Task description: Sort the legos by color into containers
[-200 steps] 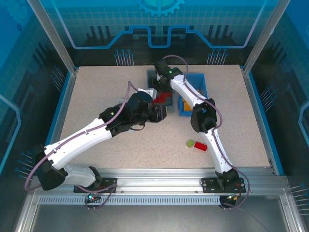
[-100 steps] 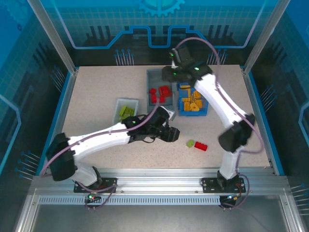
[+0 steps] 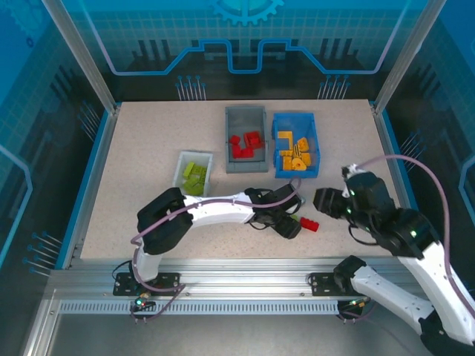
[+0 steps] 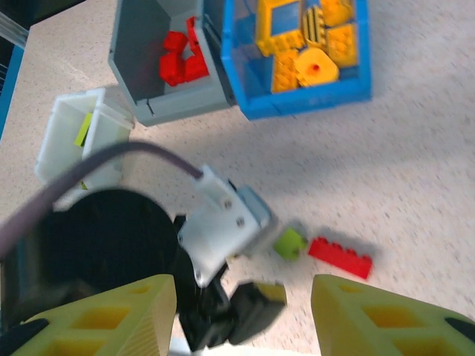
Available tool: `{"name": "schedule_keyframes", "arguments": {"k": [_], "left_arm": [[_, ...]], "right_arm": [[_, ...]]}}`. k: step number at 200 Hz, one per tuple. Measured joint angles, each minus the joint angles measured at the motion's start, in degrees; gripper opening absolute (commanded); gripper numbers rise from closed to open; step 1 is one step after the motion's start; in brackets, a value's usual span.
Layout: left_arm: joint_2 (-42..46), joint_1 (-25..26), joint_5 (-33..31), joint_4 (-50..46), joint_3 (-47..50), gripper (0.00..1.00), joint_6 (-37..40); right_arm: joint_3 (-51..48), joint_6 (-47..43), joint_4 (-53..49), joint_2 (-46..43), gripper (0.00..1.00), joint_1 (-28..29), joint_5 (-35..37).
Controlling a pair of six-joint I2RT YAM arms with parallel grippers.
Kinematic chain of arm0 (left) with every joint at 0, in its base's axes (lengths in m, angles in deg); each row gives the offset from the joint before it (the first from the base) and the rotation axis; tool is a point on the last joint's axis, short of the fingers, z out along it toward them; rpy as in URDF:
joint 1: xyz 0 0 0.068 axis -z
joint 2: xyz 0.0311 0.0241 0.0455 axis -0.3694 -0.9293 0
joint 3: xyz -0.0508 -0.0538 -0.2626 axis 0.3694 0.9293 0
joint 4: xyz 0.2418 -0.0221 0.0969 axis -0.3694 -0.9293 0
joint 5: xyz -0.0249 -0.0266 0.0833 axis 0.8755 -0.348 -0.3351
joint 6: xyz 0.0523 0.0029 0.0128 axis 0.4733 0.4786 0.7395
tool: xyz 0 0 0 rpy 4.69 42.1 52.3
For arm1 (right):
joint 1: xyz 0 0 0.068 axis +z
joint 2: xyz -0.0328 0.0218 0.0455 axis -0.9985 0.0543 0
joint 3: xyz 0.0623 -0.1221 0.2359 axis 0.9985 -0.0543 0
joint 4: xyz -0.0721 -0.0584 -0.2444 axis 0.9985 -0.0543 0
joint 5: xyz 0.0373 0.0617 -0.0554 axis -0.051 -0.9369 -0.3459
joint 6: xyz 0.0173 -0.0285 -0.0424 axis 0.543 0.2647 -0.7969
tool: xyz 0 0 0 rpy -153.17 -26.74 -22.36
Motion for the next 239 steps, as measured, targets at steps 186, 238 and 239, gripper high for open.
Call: {"name": "schedule_keyframes", "arguments": {"k": [186, 238, 239], "left_arm": [[-4.2, 0.0, -11.5, 0.3, -2.1, 0.24, 1.6], [24.8, -9.1, -16.2, -6.0, 11.8, 0.25, -5.9], [25.6, -9.6, -16.4, -6.2, 12.1, 0.25, -6.1]], "right_arm": [[0.4, 6.1, -8.6, -5.2, 0.51, 0.0, 0.6], [0.0, 0.9, -1.5, 1.9, 0.5, 2.2, -5.4], [0.0, 0.8, -1.4, 2.0, 0.5, 2.4, -5.4]]}}
